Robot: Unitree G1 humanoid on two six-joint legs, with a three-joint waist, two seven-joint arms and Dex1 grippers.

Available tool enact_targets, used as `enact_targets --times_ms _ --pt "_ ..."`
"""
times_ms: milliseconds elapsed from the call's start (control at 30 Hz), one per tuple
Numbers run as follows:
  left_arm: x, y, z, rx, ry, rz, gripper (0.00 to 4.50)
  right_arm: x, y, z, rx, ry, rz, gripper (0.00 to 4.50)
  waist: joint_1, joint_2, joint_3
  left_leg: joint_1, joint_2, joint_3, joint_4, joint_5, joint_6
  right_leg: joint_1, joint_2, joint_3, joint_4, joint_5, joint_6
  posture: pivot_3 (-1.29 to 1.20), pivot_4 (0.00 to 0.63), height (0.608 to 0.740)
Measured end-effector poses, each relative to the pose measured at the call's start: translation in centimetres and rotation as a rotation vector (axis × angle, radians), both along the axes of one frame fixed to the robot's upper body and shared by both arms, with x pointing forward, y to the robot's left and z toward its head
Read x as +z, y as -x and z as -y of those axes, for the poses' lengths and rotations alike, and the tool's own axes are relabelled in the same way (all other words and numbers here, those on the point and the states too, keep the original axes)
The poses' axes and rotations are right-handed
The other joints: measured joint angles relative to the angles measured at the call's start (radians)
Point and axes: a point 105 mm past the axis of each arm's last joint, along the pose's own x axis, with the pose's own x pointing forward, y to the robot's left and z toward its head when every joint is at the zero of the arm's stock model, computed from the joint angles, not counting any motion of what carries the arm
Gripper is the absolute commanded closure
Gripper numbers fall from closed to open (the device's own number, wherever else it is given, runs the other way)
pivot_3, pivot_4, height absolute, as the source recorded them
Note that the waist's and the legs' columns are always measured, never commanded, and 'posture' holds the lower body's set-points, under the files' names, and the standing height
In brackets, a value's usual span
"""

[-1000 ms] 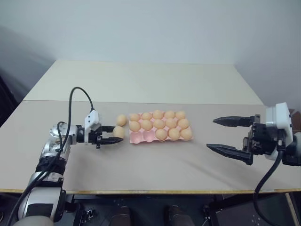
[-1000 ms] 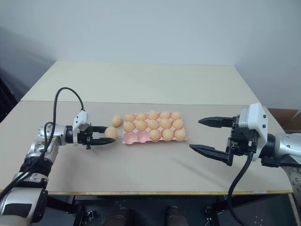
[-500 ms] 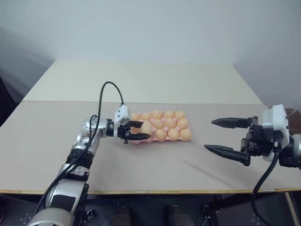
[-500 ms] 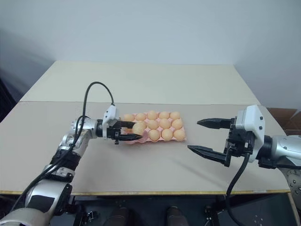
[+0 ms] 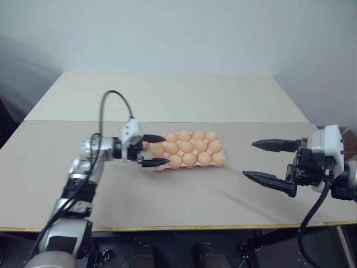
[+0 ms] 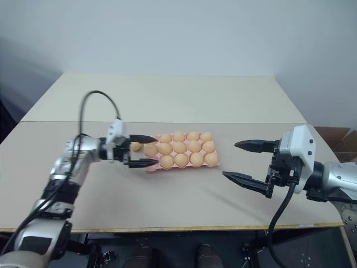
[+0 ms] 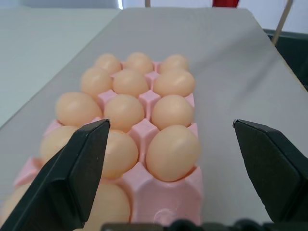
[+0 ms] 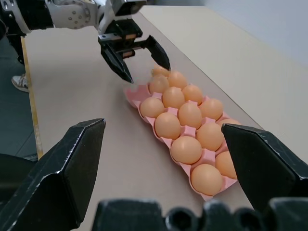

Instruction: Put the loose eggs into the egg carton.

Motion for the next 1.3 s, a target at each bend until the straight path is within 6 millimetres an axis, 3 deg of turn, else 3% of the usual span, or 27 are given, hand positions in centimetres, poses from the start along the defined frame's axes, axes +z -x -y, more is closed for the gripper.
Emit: enact_targets --times_ms 200,300,533,700,1033,1300 --pt "1.4 4.0 -7.6 0.184 -0.042 -0.026 0.04 0.0 -0.7 0.1 0.042 -0.013 -0.015 0.00 -0.006 0.000 0.000 0.002 0.001 0.001 0.000 0.000 0.000 0.000 -0.001 0.000 0.000 -0.004 -0.006 0.00 0.150 0.740" --pt "1.5 5.7 -9.6 0.272 -0.035 -0.034 0.04 -0.1 -1.3 0.1 0.057 -0.016 -0.030 0.00 0.000 0.000 0.000 0.002 0.001 0.001 0.000 0.000 0.000 0.000 -0.002 0.000 0.000 -0.004 -0.006 0.00 0.150 0.740" --pt "0.6 9.1 -11.2 0.410 -0.019 -0.077 0.04 -0.8 -2.1 0.7 0.054 -0.013 -0.063 0.00 0.017 0.000 0.000 0.000 0.001 0.002 -0.001 0.000 -0.001 -0.002 -0.002 0.000 -0.001 -0.004 -0.006 0.00 0.150 0.740" --pt "1.1 9.6 -11.4 0.454 -0.004 -0.063 0.04 -0.6 -2.3 0.9 0.054 -0.012 -0.056 0.00 0.022 0.001 0.000 0.000 0.001 0.002 -0.001 -0.002 -0.003 -0.002 -0.002 -0.001 -0.001 -0.004 -0.007 0.00 0.150 0.740" --pt "1.8 7.7 -10.4 0.463 0.023 -0.017 0.04 -0.6 -2.3 0.9 0.051 -0.008 -0.048 0.00 0.022 0.001 0.000 0.001 0.001 0.002 -0.001 -0.001 -0.001 -0.001 -0.001 0.000 -0.001 -0.004 -0.007 0.00 0.150 0.740" --pt "-0.5 -0.3 -7.9 0.618 0.067 -0.034 0.04 -0.3 -2.3 0.5 0.056 -0.010 -0.028 0.00 0.032 0.000 0.000 0.000 0.000 0.002 -0.001 0.000 0.000 0.001 -0.001 0.000 -0.001 -0.002 -0.003 0.00 0.150 0.740"
